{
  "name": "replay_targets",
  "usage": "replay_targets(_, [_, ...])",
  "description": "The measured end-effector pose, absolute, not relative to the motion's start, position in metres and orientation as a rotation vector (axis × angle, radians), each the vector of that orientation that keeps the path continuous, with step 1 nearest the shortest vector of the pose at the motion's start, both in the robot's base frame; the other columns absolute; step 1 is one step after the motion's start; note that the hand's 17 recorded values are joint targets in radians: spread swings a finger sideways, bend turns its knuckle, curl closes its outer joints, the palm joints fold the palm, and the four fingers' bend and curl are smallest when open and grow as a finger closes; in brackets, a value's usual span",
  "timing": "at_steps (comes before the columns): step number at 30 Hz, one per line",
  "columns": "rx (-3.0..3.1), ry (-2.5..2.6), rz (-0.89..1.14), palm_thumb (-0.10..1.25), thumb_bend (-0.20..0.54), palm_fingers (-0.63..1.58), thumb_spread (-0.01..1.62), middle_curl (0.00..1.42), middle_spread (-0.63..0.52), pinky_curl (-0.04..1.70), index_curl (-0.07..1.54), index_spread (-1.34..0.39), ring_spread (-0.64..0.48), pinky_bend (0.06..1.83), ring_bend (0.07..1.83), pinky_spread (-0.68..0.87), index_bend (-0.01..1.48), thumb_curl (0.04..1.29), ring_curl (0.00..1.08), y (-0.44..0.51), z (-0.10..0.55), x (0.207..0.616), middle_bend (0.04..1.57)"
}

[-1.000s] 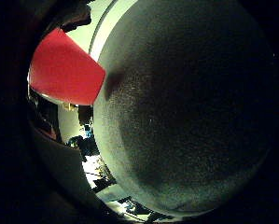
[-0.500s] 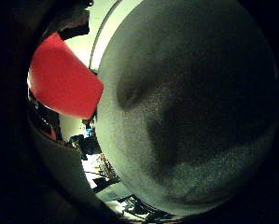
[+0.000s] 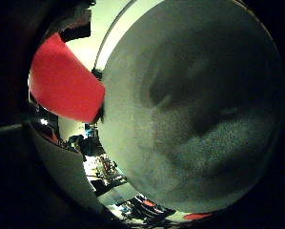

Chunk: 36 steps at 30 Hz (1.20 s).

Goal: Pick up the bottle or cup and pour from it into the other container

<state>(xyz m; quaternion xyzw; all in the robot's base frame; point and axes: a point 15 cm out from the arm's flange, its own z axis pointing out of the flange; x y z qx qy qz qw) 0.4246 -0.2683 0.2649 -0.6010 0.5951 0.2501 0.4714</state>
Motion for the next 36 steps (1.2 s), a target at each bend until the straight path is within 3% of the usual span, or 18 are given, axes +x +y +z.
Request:
replay_targets(25, [-1.863,1.433,0.528,0.87,-0.032,1.06,0.70,0.94,-0.29,0.79,1.14,-0.61,-0.26,1.13,1.22,-0.34,0.28,0.64,0.66,-0.150,0.385,0.450,0.89])
replay_targets(36, [-2.088,1.355,0.525,0.87,-0.032,1.06,0.70,0.95,-0.30,0.83,1.15,-0.62,-0.26,1.09,1.22,-0.34,0.26,0.64,0.66,-0.051,0.427,0.451,0.88])
